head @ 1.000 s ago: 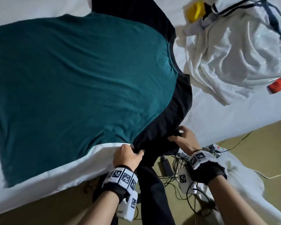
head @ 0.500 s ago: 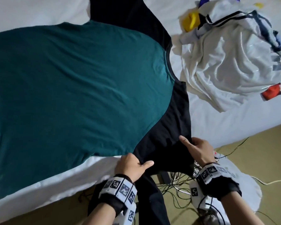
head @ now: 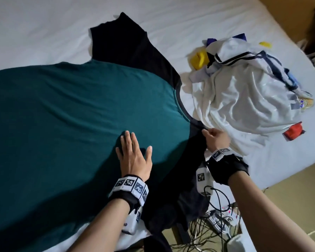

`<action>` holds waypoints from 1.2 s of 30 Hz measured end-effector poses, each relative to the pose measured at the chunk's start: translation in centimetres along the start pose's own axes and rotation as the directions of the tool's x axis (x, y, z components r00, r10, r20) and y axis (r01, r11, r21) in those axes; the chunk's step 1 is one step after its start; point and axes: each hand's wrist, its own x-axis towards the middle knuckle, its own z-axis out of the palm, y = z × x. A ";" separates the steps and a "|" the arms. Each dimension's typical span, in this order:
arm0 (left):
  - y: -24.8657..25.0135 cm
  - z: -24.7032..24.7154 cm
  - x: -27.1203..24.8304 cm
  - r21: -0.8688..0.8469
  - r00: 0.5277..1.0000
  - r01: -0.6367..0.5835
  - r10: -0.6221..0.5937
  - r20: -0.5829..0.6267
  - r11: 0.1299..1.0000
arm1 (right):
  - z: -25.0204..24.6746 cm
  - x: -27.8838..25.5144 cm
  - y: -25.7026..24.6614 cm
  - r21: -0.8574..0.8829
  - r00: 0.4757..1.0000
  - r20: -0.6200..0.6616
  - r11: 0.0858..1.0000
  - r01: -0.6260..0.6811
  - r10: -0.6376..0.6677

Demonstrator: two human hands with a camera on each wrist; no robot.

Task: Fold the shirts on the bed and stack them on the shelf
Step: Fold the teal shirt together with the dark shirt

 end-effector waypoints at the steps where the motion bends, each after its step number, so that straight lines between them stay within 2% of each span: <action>1: 0.0 0.0 0.5 -0.001 1.000 0.015 -0.015 -0.004 1.000 | 0.1 0.2 0.0 0.008 1.000 -0.023 1.000 -0.016 0.016; 3: 0.0 -0.4 1.7 -0.004 1.000 0.021 -0.021 -0.021 1.000 | 0.9 0.2 -0.5 -0.010 0.991 -0.126 0.999 0.052 -0.053; 5: 0.2 -1.3 3.7 -0.031 0.998 0.028 -0.029 -0.049 0.999 | 2.4 -0.2 -2.4 -0.089 0.937 -0.246 0.969 0.232 -0.247; 7: 0.4 -2.3 6.6 -0.038 0.997 0.040 -0.042 -0.057 0.998 | 4.1 0.2 -5.5 -0.138 0.887 -0.228 0.915 0.380 -0.402; 8: 0.4 -2.8 8.2 -0.031 0.997 0.040 -0.042 -0.060 0.999 | 5.0 0.8 -7.2 -0.138 0.883 -0.179 0.900 0.413 -0.433; 9: 0.3 -3.2 9.8 -0.019 0.997 0.035 -0.037 -0.061 0.999 | 5.9 1.8 -8.9 -0.141 0.896 -0.124 0.901 0.409 -0.426; 12: -0.1 -4.6 14.6 0.041 0.998 0.016 -0.013 -0.064 0.999 | 8.4 5.7 -13.8 -0.195 0.960 -0.011 0.942 0.273 -0.280; 16: -1.2 -6.2 19.8 0.104 0.995 -0.015 0.025 -0.097 0.994 | 9.1 11.0 -18.2 -0.125 0.984 -0.002 0.977 0.175 -0.177; 18: -1.9 -6.7 21.7 0.108 0.995 0.004 0.006 -0.096 0.994 | 8.5 13.4 -19.0 -0.015 0.985 0.017 0.985 0.170 -0.170; 20: -2.4 -7.3 23.0 0.084 0.995 0.046 -0.038 -0.093 0.995 | 8.3 14.6 -19.4 -0.024 0.991 0.000 0.990 0.137 -0.137; 22: -2.5 -8.7 24.3 0.038 0.991 0.077 -0.072 -0.116 0.996 | 9.1 15.3 -20.2 -0.071 0.990 -0.008 0.987 0.142 -0.143; 26: -1.9 -13.1 30.4 -0.032 0.929 0.131 -0.133 -0.345 0.991 | 11.2 16.4 -25.3 -0.069 0.959 0.086 0.959 0.276 -0.270; 29: -1.9 -15.6 37.2 -0.094 0.927 0.286 -0.300 -0.225 0.954 | 12.7 18.0 -30.3 -0.078 0.937 0.222 0.954 0.291 -0.268; 32: -2.2 -17.7 41.4 -0.312 0.893 0.410 -0.446 -0.052 0.857 | 14.1 19.8 -34.0 0.054 0.908 0.311 0.959 0.277 -0.279; 34: -2.6 -19.1 43.1 -0.382 0.890 0.435 -0.454 0.046 0.815 | 14.1 20.9 -35.8 0.123 0.862 0.393 0.948 0.295 -0.319; 36: -2.8 -20.5 44.3 -0.387 0.908 0.403 -0.415 0.058 0.829 | 13.7 22.3 -37.1 0.100 0.830 0.449 0.942 0.321 -0.331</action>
